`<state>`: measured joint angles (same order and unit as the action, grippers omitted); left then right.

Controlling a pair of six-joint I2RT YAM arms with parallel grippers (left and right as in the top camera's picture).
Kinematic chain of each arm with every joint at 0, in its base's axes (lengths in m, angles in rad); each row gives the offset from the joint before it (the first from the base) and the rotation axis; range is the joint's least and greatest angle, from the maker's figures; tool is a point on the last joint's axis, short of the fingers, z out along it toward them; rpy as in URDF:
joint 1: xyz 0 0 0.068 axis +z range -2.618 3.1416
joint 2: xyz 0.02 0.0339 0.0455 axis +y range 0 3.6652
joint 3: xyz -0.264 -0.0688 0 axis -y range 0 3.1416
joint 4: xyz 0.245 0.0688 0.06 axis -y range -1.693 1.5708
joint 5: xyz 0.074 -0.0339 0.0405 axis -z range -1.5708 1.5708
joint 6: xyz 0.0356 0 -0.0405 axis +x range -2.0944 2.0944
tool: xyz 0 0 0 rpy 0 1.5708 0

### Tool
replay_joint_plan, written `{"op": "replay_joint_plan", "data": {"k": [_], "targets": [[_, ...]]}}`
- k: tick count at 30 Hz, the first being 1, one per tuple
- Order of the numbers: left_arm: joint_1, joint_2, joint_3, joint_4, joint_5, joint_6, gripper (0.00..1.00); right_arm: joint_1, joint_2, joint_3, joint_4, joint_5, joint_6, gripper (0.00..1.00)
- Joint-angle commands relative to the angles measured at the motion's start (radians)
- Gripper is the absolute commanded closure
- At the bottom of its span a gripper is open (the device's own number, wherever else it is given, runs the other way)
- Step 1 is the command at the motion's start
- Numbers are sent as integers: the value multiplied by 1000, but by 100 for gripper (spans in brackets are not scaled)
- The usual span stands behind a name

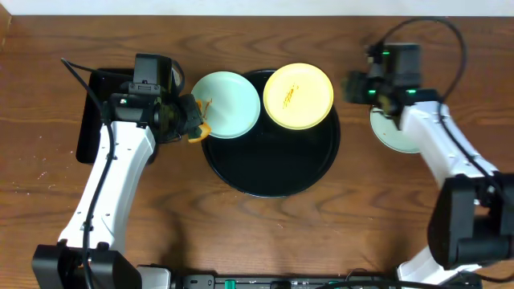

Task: Clean dirty plates on tray and stack at the side
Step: 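Grip the yellow plate rim with the right gripper and pull it forward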

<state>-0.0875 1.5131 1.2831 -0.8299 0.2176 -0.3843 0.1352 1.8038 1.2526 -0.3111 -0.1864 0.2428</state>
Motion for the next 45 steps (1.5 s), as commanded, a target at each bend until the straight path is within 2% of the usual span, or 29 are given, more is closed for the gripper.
{"op": "replay_joint_plan", "data": {"k": [1,8,16,20,26,27,30,36,45], "targets": [[4,7,-3,1,-10,18,93,63,84,30,16,111,2,48],[4,10,-3,0,-10,18,93,122,212,127,-61,135,-12,70],[4,10,-3,0,-10,18,93,128,218,128,-139,138,34,86],[4,10,-3,1,-10,18,93,137,226,127,-151,137,43,89],[4,10,-3,0,-10,18,92,151,226,127,-151,137,72,86],[4,10,-3,0,-10,18,92,152,226,127,-152,137,72,87],[4,10,-3,1,-10,18,92,152,226,127,-166,137,75,99],[4,10,-3,0,-10,18,92,151,207,127,-280,129,73,99],[4,10,-3,1,-10,18,93,161,97,127,-481,77,-17,99]]}}
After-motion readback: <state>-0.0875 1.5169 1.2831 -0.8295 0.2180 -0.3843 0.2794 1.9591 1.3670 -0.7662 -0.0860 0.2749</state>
